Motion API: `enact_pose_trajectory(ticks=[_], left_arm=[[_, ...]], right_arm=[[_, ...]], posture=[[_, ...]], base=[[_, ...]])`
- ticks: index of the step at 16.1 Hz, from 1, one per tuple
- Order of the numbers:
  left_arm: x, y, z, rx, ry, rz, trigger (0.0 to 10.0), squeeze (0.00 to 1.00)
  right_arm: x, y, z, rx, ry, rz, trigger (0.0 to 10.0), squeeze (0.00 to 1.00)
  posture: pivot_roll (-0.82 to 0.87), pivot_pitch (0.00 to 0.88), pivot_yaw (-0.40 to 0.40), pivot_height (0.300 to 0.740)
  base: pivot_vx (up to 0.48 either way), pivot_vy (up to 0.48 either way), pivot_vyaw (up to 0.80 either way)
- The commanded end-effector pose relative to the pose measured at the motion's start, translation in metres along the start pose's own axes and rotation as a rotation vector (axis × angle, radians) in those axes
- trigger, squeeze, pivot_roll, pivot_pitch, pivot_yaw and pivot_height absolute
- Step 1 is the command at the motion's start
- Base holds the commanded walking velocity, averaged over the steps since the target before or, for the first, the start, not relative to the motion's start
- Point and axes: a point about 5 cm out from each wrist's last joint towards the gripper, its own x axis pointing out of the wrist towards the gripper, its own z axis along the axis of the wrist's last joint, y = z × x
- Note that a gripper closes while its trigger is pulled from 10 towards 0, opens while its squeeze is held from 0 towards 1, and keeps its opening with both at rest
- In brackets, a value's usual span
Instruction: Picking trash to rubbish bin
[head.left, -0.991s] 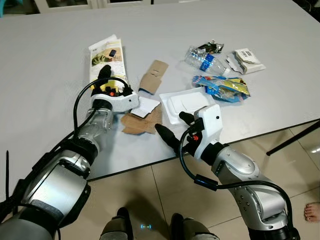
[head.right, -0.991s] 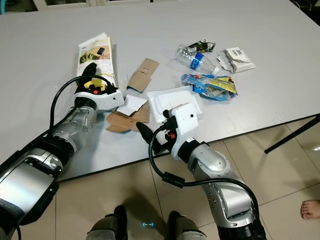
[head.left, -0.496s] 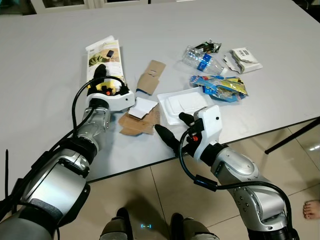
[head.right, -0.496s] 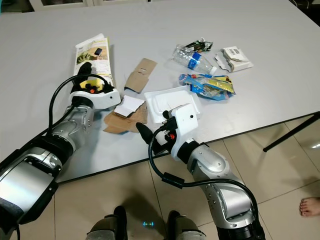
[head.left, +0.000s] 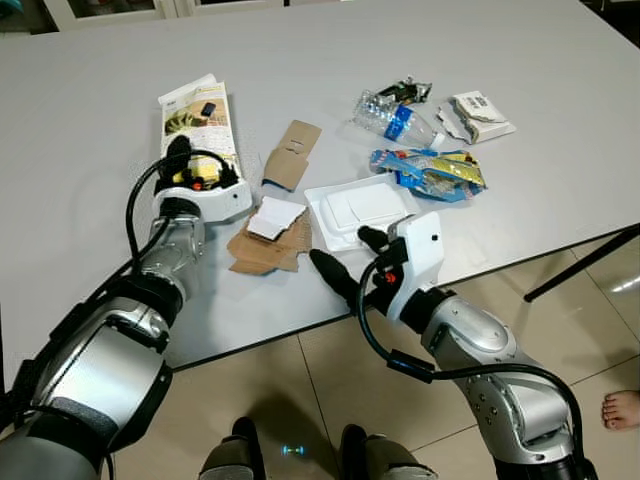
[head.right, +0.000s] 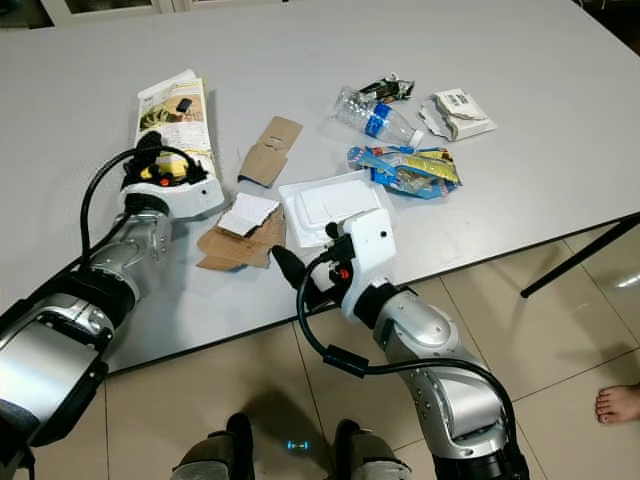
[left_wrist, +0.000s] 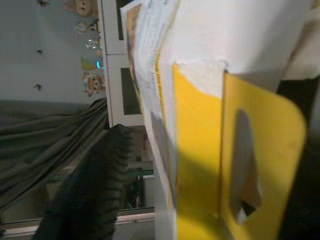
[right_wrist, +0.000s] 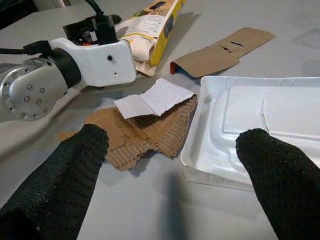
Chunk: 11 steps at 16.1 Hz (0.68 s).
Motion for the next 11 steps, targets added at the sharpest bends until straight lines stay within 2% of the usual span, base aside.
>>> enact_pose_trajectory(ticks=[1, 11], left_arm=[[-0.0216, -0.0460, -0.0272, 0.032, 0.109, -0.227, 0.0, 0.00], [-0.0230, -0.0490, -0.0241, 0.023, 0.092, -0.246, 0.0, 0.00]], right_arm=[[-0.0028, 0.0020, 0.0019, 0.010, -0.009, 0.003, 10.0, 0.00], [-0.0038, 0.0011, 0.0011, 0.013, -0.010, -0.001, 10.0, 0.00]], posture=[[-0.11, 0.267, -0.070, 0.740], [-0.11, 0.266, -0.070, 0.740]], base=[[0.000, 0.000, 0.00], [0.000, 0.000, 0.00]])
